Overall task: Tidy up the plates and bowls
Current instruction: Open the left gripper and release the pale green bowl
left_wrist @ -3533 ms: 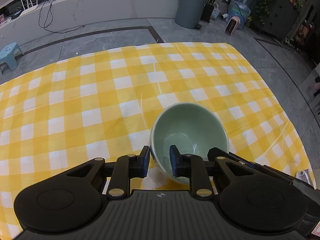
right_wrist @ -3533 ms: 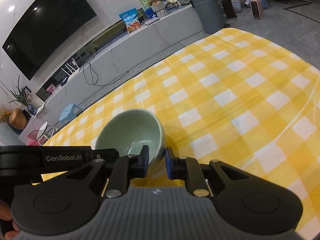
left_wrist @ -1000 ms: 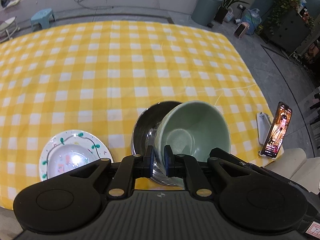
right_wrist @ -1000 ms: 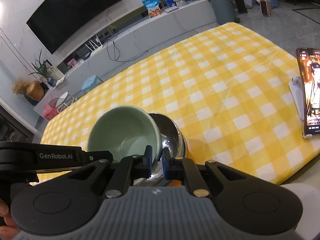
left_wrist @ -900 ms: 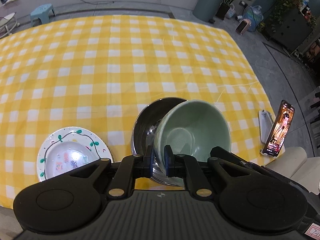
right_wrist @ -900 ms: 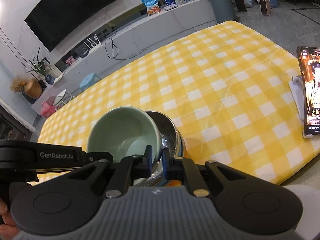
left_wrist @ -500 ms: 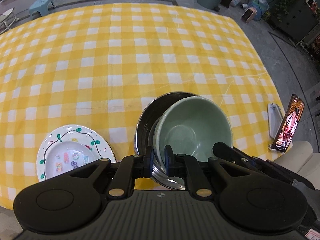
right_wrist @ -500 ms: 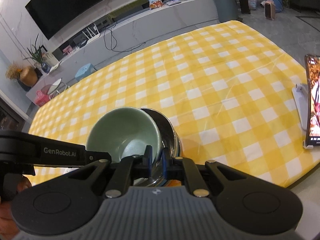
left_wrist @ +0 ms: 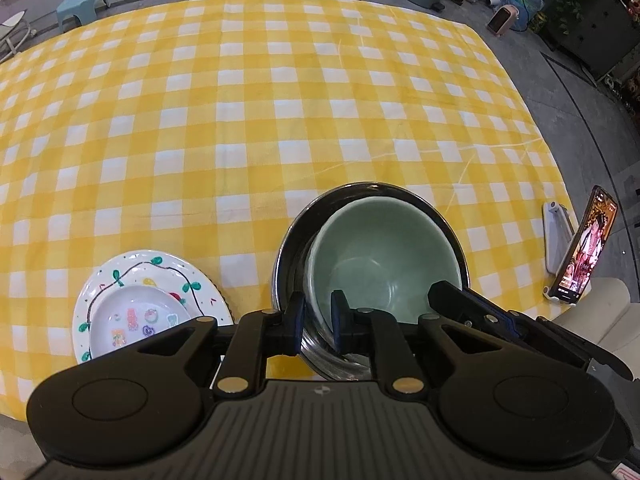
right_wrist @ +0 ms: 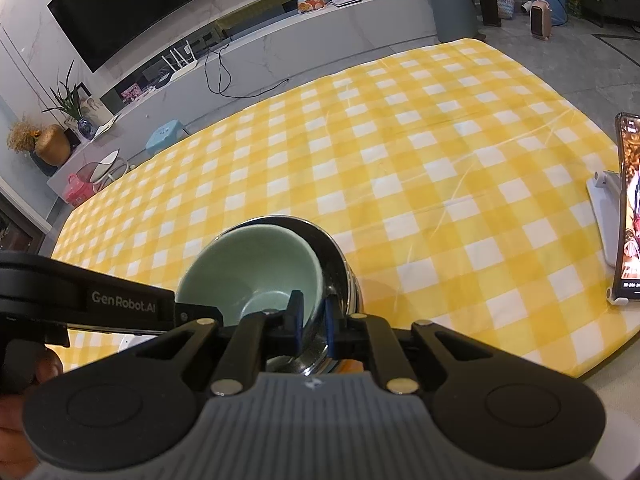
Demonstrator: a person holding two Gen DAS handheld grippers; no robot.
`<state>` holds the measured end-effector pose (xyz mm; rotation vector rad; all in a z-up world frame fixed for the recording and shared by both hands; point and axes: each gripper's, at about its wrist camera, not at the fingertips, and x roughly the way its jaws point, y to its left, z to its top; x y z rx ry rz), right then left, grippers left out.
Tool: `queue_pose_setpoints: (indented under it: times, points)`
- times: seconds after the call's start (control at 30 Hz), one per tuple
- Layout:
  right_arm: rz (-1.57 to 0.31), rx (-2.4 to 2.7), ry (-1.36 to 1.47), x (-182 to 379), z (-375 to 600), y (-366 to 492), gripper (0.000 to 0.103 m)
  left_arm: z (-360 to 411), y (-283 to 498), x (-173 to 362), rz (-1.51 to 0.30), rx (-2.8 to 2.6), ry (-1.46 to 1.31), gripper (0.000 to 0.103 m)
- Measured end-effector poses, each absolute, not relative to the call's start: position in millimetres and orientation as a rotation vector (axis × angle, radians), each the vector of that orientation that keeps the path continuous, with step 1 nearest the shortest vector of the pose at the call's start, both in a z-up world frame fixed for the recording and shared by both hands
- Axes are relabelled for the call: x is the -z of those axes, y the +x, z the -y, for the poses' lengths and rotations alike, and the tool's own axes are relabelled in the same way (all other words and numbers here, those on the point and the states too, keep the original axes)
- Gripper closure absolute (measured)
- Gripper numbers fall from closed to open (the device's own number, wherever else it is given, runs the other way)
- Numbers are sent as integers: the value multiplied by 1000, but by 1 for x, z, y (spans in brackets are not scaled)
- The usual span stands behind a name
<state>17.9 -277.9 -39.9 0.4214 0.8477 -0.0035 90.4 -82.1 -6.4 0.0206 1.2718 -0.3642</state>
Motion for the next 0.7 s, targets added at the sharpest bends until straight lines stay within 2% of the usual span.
queue_pose_setpoints:
  times: [0.1,0.27,0.47,0.57,0.63,0.7]
  points:
    - [-846,9,420,39,277,18,94,85,89,6,-1264,358,34,87]
    - [-823,15,415,35,277,16,91,92,85,-3,-1189,351,120,74]
    - [-792,-7,425,29,280,12,91,97,78,-17,-1102,363,179,67]
    - [-770,-24,434,27,283,9,84,92,75,-23,-1062,386,151,57]
    - [-747,-36,435,24,285,7,82,88,72,-26,-1040,403,130,54]
    - [-720,-40,438,22,287,5,73,84,68,-31,-997,412,114,49]
